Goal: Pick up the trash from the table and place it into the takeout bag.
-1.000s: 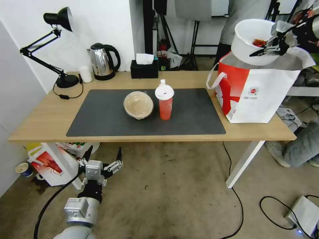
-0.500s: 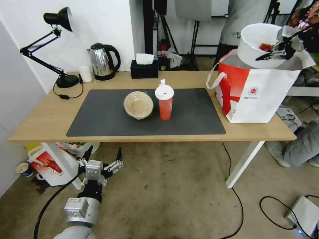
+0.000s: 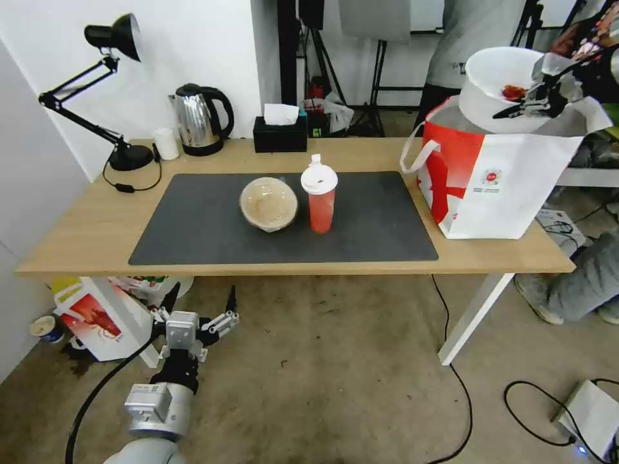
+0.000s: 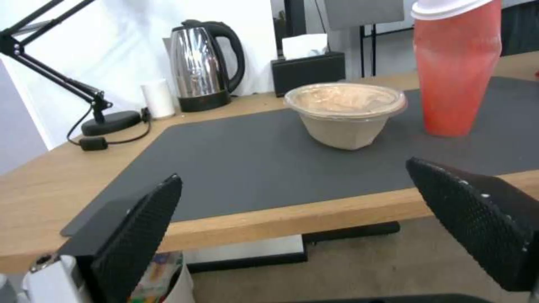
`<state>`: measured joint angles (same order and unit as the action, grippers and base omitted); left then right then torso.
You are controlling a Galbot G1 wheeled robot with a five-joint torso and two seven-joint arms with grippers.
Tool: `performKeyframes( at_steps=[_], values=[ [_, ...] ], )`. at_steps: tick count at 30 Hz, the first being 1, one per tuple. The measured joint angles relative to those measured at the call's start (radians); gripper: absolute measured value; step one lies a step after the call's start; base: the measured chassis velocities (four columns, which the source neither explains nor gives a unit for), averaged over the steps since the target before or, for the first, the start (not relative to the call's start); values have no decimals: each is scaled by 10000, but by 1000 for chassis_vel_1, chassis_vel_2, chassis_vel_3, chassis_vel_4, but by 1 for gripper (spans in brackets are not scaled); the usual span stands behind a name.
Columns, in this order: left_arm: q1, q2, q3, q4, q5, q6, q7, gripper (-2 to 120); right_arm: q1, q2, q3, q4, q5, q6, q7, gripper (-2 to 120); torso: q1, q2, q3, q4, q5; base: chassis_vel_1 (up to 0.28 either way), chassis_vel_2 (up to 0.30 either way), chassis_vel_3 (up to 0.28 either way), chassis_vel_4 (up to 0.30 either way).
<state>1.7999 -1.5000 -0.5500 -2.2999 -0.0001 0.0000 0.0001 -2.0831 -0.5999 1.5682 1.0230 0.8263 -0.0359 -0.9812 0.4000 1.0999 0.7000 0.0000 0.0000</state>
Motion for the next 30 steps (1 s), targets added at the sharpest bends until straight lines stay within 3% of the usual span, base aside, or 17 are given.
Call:
performKeyframes(
  at_steps=[3,21,24,30],
  values=[
    [0,0,0,0,0,0,0,100,-29,-56,21,37,-6,-6,151,0,0,0,0,0,0,0,0,0,0],
    [0,0,0,0,0,0,0,100,-48,-163,34,102,11,-42,543,64,0,0,0,0,0,0,0,0,0],
    [0,0,0,0,0,0,0,100,-48,-121,30,126,11,-44,561,79,0,0,0,0,0,0,0,0,0],
    [0,0,0,0,0,0,0,100,-31,29,18,310,15,-36,661,96,0,0,0,0,0,0,0,0,0]
  ],
)
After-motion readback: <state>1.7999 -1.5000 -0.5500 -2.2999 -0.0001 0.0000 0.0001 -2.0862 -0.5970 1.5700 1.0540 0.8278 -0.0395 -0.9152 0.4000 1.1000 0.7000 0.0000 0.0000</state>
